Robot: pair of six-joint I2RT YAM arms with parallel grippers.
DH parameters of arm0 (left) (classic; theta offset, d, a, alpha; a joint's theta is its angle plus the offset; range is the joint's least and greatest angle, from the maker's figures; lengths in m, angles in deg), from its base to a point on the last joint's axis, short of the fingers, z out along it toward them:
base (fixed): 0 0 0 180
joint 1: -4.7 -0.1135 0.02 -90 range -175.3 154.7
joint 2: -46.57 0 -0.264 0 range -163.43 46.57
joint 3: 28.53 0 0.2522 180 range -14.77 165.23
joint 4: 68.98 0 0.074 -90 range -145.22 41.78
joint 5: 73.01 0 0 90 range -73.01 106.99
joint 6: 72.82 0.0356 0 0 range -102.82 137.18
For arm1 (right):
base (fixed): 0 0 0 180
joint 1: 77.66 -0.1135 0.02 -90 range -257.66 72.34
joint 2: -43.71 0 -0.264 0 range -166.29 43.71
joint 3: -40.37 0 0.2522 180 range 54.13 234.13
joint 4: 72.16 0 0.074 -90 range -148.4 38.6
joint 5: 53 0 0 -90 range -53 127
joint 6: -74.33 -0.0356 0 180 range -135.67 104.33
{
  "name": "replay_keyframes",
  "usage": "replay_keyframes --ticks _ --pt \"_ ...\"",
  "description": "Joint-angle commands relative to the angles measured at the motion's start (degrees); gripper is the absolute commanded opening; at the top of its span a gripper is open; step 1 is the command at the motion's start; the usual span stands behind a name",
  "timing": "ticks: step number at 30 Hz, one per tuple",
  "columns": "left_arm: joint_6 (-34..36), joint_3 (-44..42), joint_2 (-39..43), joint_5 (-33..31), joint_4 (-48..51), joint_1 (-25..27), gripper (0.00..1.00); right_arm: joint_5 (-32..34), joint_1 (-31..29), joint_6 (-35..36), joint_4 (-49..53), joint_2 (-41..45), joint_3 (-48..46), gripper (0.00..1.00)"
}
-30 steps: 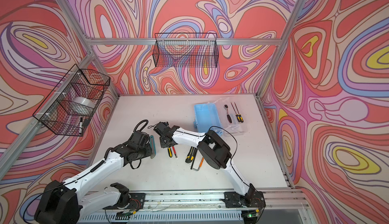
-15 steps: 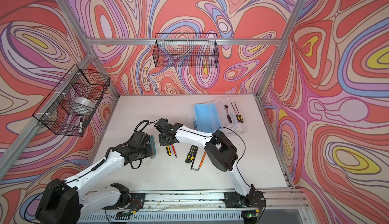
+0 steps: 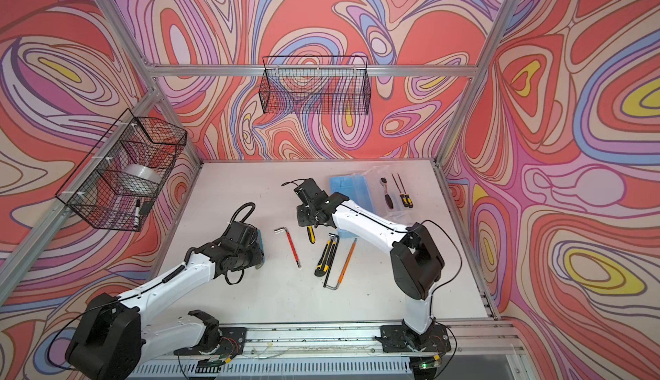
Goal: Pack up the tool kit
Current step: 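Lift the yellow-handled ratchet and carry it over the clear lid with the right gripper, then lower the ratchet beside the red-handled ratchet and open the right gripper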
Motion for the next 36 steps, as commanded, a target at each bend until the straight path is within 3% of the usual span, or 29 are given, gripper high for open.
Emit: replay_keyframes --ticks 1,10,17,27,36 --pt "-1.1 1.7 -1.8 1.4 -1.3 0.0 0.52 2.1 3.5 5.6 -0.7 6.4 -1.6 0.00" --pt "-1.2 6.1 -7.7 1.1 -2.0 2.9 0.63 4.2 20.0 20.3 1.7 13.5 -3.3 0.00" --pt "-0.6 11.1 -13.2 0.2 -2.2 6.0 0.70 4.9 31.3 28.4 1.6 11.3 -2.2 0.00" --pt "0.3 13.7 -16.6 -0.1 -1.6 7.3 0.73 3.7 37.3 34.5 -1.6 6.4 -0.3 0.00" --pt "0.9 14.4 -17.2 -0.2 -1.3 7.3 0.73 2.3 38.7 34.6 -3.5 2.8 -0.4 0.00"
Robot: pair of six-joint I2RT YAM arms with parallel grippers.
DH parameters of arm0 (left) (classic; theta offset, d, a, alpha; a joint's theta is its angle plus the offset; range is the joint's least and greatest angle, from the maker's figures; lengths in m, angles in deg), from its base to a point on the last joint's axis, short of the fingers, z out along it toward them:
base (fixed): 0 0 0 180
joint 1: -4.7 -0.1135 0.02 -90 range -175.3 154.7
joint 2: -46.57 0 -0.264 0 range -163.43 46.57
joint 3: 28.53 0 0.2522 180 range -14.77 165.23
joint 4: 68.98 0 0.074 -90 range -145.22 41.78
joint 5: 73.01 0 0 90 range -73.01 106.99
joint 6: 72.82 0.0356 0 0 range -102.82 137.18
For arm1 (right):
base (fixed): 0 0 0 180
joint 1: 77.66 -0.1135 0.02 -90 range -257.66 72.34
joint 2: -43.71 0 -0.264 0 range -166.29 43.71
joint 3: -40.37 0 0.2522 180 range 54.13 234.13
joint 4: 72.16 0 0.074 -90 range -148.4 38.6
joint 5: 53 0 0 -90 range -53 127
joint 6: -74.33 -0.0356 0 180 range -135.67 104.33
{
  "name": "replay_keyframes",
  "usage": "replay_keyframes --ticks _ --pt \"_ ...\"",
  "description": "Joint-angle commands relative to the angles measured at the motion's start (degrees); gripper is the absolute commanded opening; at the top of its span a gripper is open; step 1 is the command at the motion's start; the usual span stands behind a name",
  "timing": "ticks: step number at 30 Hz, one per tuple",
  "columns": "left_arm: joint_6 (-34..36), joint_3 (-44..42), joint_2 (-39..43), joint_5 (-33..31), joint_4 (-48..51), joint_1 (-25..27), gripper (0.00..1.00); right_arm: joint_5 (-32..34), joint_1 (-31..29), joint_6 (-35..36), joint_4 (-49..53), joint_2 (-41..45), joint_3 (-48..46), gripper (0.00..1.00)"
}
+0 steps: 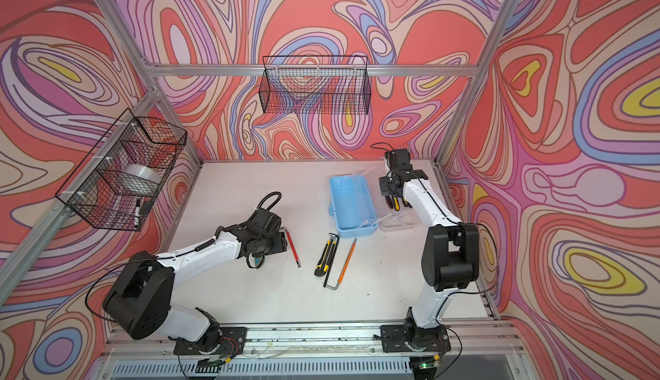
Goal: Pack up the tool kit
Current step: 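Lower the ratchet beside the red-handled ratchet and open the right gripper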
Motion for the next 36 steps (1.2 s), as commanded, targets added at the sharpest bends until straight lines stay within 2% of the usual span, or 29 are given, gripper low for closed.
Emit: replay_keyframes --ticks 1,7,15,19,22,26,36 --pt "0.6 1.8 -1.0 -1.1 1.4 0.1 0.73 -0.6 0.5 0.8 -3.5 -0.2 1.9 0.00" --pt "0.7 2.0 -1.4 -0.9 1.6 0.1 0.73 -0.5 1.3 1.3 -2.8 -3.9 3.0 0.00" --pt "1.0 2.6 -1.9 -0.6 1.6 0.1 0.73 -1.2 1.4 -0.3 -2.5 -4.4 1.6 0.01" --pt "1.4 3.3 -2.3 -0.6 2.0 0.2 0.73 -2.4 1.4 -2.2 -2.2 -3.1 1.6 0.30" --pt "1.7 3.9 -3.0 -0.4 2.2 0.3 0.73 -3.1 1.4 -3.6 -2.1 -1.5 1.7 0.38" --pt "1.7 4.6 -4.1 -0.1 2.0 0.7 0.73 -3.4 1.4 -4.8 -0.9 0.8 2.3 0.46" --pt "1.4 5.9 -5.8 0.4 1.6 1.3 0.73 -6.1 1.4 -8.1 -0.3 8.8 -1.3 0.51"
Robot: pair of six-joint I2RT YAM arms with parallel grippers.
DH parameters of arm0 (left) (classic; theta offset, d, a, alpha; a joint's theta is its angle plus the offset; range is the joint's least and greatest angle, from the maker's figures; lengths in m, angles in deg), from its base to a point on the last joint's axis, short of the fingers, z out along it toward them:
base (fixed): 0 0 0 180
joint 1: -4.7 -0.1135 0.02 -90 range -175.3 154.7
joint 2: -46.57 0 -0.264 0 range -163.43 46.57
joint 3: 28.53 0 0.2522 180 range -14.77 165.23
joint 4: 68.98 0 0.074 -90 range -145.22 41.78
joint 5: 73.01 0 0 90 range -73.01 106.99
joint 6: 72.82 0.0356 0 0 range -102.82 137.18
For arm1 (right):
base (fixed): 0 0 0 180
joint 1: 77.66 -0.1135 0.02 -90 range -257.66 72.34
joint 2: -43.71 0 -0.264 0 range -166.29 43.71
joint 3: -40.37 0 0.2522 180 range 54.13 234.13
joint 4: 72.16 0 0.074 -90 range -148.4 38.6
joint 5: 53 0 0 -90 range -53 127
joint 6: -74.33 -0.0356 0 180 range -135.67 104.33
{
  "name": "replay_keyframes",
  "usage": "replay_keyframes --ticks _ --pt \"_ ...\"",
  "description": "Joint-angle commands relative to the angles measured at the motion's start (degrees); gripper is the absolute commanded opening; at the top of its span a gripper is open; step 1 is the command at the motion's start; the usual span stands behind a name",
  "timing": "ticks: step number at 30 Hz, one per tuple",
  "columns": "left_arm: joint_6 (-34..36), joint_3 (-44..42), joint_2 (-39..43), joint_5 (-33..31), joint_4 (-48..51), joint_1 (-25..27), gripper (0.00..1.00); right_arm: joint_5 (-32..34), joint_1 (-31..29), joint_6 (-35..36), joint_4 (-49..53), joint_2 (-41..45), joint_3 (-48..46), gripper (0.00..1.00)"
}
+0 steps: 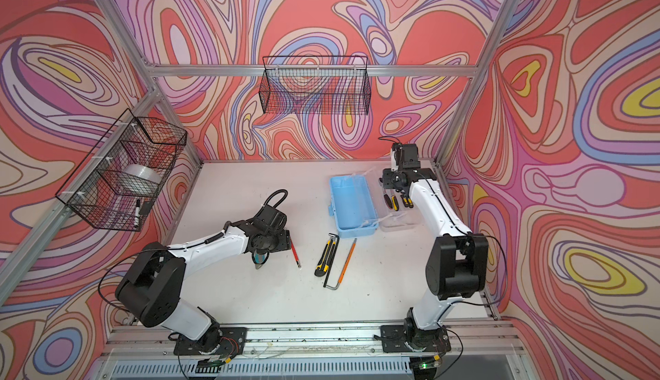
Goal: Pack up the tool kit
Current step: 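Lower the ratchet beside the red-handled ratchet and open the right gripper, then move the right gripper over the yellow-black box cutter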
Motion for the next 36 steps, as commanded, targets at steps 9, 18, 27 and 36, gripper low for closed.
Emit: replay_keyframes --ticks 9,18,27,36 --pt "0.7 3.7 -2.8 -0.2 1.6 1.9 0.73 -0.4 0.2 -5.9 -1.7 11.5 -10.8 0.54" --pt "0.1 4.1 -3.9 0.6 0.6 2.2 0.72 -4.2 0.1 -11.5 -2.7 19.2 -18.3 0.61" --pt "-0.4 4.5 -4.8 1.2 0.2 2.2 0.72 -8.2 -3.6 -18.6 -5.0 24.7 -26.6 0.62" --pt "-1.0 4.2 -5.1 1.2 -0.2 2.3 0.72 4.1 -17.3 -35.6 -3.1 26.6 -32.4 0.57"
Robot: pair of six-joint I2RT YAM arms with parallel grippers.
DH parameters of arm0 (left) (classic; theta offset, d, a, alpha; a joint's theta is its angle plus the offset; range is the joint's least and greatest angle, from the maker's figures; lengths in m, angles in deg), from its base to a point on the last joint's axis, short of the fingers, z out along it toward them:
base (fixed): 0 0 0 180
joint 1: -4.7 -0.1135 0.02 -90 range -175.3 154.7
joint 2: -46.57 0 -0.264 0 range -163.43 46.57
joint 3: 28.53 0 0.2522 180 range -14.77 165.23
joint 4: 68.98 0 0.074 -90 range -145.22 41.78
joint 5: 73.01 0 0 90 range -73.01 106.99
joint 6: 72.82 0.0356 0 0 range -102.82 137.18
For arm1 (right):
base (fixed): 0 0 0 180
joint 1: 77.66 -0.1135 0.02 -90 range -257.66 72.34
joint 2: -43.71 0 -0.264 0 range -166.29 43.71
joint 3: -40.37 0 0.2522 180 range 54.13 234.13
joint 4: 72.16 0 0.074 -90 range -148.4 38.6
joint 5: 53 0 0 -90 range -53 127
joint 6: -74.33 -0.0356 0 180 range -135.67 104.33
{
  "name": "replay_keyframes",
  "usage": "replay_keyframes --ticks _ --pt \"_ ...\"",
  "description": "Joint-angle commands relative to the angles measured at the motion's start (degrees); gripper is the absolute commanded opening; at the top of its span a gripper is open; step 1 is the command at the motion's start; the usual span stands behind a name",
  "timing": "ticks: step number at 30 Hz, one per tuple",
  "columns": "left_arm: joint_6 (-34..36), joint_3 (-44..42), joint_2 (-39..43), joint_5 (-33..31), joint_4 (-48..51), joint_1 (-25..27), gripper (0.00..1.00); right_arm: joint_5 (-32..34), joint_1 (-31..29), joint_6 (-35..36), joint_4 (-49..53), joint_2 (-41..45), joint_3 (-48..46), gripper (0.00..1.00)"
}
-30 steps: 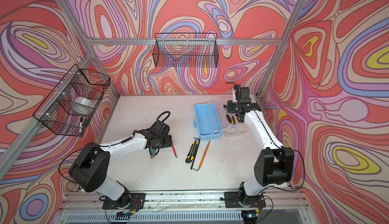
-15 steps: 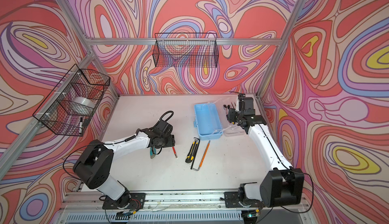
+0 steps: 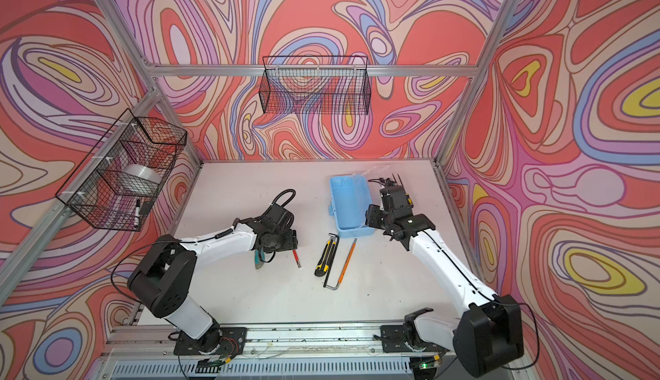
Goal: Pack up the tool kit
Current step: 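Move the right gripper over the yellow-black box cutter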
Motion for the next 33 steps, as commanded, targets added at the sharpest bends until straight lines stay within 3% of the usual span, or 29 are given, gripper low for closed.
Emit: replay_keyframes --ticks 1,7,19,24,33 --pt "-0.7 1.0 -0.6 -0.2 0.1 0.3 0.72 6.3 -4.2 -10.0 0.3 1.2 -2.6 0.56" --pt "-0.6 0.9 -0.6 -0.7 0.0 0.3 0.73 9.0 -12.7 -17.3 -3.1 -1.1 -5.6 0.54" --pt "-1.8 -1.0 1.4 -3.6 0.4 0.3 0.75 12.4 -31.2 -24.6 -2.3 -18.1 1.5 0.57" --pt "-2.7 -2.2 2.7 -5.6 1.8 0.2 0.77 12.3 -34.2 -25.6 -1.4 -23.1 4.7 0.58" --pt "-4.3 -4.2 5.7 -10.1 5.1 0.2 0.81 10.4 -34.7 -25.6 -0.9 -27.8 6.2 0.59"
